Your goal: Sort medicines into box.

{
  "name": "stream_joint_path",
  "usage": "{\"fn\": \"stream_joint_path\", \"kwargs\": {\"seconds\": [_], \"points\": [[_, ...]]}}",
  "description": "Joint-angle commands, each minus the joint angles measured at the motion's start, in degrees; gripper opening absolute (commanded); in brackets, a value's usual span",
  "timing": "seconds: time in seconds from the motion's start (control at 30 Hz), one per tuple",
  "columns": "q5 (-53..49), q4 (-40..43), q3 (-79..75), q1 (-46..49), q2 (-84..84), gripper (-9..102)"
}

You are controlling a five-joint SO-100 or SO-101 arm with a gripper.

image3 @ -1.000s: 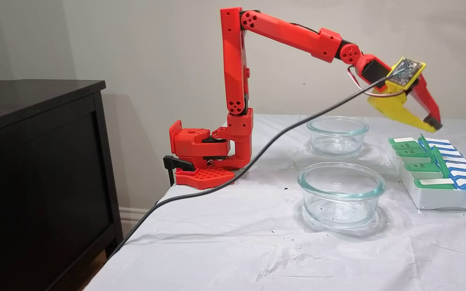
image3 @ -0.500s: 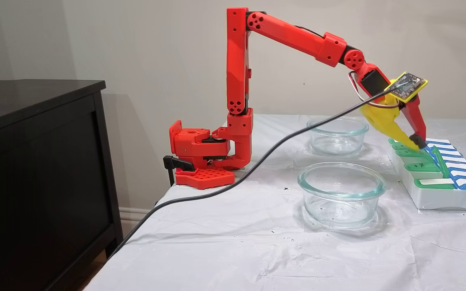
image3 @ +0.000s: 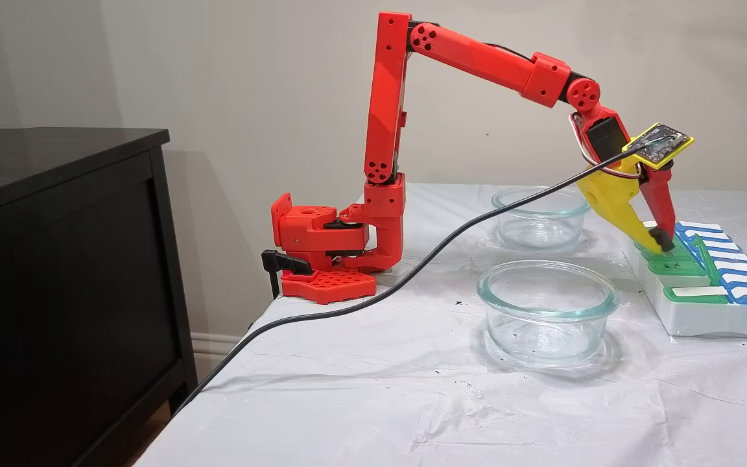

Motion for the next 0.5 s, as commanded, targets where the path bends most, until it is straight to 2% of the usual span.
{"fn": "stream_joint_path", "kwargs": {"seconds": [0.0,0.23,0.47], "points": [[0.09,1.32,-2.11,-0.53,-0.97,0],[0.26,0.97,-1.58,-0.44,-0.62,0],[3.52,-8.79,0.97,2.9,8.53,0]]}}
